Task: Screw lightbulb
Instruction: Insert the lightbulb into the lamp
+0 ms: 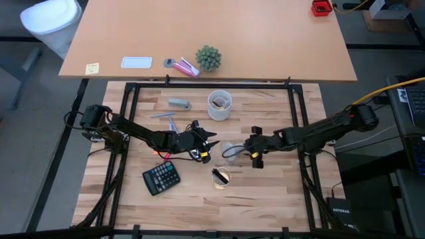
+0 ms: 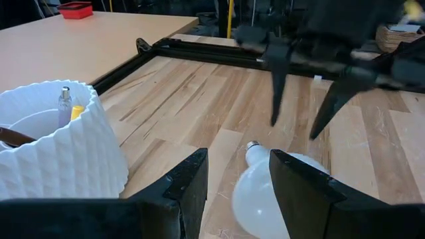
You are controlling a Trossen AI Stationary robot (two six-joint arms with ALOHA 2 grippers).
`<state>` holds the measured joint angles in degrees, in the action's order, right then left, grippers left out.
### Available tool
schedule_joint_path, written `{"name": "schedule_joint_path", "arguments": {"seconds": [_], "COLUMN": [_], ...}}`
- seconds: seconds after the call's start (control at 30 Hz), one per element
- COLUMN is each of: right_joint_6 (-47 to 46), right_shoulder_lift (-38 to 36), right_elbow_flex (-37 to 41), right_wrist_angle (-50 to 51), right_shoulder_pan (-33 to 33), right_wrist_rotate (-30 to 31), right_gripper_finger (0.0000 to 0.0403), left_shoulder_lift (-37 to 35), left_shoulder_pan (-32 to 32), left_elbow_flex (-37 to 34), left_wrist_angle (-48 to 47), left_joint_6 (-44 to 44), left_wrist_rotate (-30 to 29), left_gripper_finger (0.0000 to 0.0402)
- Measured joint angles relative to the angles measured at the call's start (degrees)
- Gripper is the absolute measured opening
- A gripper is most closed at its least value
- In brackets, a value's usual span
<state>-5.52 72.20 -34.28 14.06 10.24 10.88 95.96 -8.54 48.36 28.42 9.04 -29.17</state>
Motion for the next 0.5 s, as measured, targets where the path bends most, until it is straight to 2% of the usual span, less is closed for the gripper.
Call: {"name": "schedule_joint_path", "arguments": {"seconds": [0.13, 0.5], "right_joint_6": [2.19, 5.87], "right_shoulder_lift": [5.36, 15.43], "right_elbow_flex": [0.02, 0.02], "right_wrist_angle": [-3.53, -15.87], "right_shoulder_pan": [-3.43, -12.39], "right_wrist_rotate": [-0.45, -6.22], "right_gripper_finger": [0.0228, 0.0223], "left_shoulder_lift": [0.0, 0.0], "left_shoulder_pan": [0.0, 0.0], "left_elbow_flex": [0.0, 0.0], "left_wrist_angle": [-0.02, -0.98], "left_joint_6": [-0.02, -0.02], "left_wrist_rotate": [0.0, 0.0], "left_gripper_finger": [0.0153, 0.0153]}}
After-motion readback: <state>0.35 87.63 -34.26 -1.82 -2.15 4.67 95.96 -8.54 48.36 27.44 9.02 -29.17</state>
